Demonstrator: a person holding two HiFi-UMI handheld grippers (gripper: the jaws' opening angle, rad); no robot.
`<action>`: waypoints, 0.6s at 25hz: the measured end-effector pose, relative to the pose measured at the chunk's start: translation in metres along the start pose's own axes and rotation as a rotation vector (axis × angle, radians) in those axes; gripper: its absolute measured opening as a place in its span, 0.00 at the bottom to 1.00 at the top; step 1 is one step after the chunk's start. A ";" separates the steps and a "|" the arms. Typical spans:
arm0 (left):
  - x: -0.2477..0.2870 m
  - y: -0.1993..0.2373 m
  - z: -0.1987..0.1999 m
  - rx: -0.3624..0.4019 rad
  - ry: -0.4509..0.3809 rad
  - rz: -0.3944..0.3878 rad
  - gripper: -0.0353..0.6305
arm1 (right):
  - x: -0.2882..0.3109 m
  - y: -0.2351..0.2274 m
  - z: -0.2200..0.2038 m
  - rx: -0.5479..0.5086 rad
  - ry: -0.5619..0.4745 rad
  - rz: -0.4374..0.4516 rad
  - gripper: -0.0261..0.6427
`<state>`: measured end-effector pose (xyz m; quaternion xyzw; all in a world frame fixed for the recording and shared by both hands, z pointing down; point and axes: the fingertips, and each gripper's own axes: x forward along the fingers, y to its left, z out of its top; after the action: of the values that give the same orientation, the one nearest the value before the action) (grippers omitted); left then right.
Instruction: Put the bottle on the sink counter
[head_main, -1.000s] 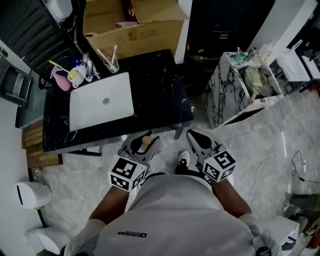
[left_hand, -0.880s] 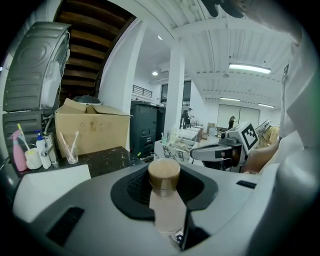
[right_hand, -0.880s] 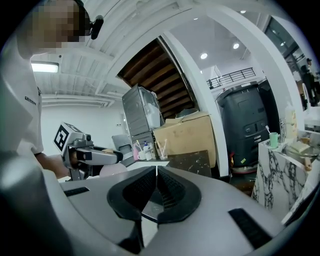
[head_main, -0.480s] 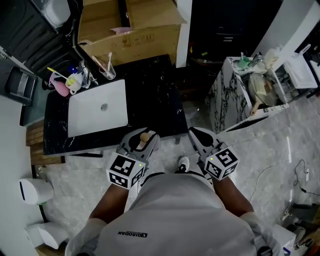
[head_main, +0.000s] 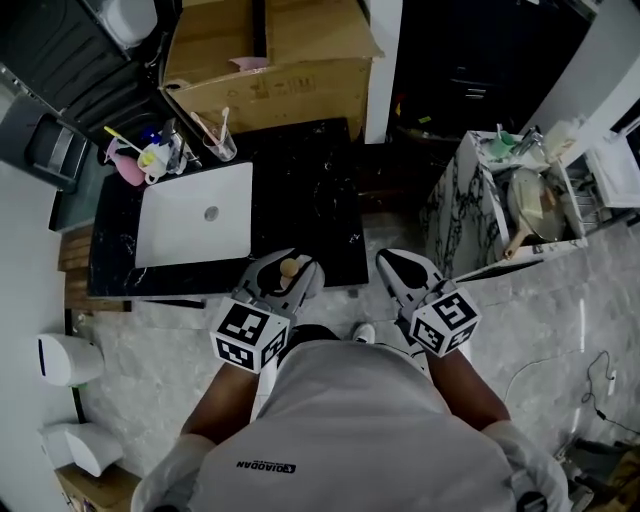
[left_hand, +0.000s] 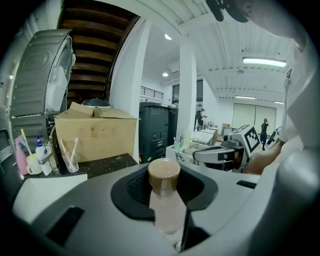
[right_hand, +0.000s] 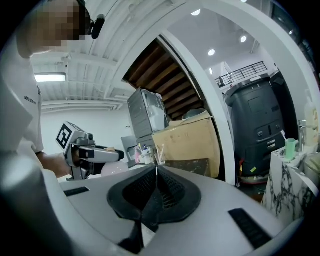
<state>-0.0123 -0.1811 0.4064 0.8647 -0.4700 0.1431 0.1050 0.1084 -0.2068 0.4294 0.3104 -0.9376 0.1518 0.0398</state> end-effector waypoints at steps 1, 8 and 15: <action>0.002 0.002 0.000 -0.002 0.005 0.008 0.23 | 0.002 -0.003 0.000 0.003 0.002 0.006 0.10; 0.022 0.021 0.010 0.009 0.014 0.028 0.23 | 0.021 -0.018 0.005 0.022 0.001 0.022 0.10; 0.045 0.058 0.019 0.030 0.020 -0.005 0.23 | 0.056 -0.030 0.008 0.043 0.009 -0.014 0.10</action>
<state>-0.0352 -0.2537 0.4073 0.8658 -0.4646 0.1586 0.0973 0.0811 -0.2643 0.4394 0.3170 -0.9317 0.1729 0.0385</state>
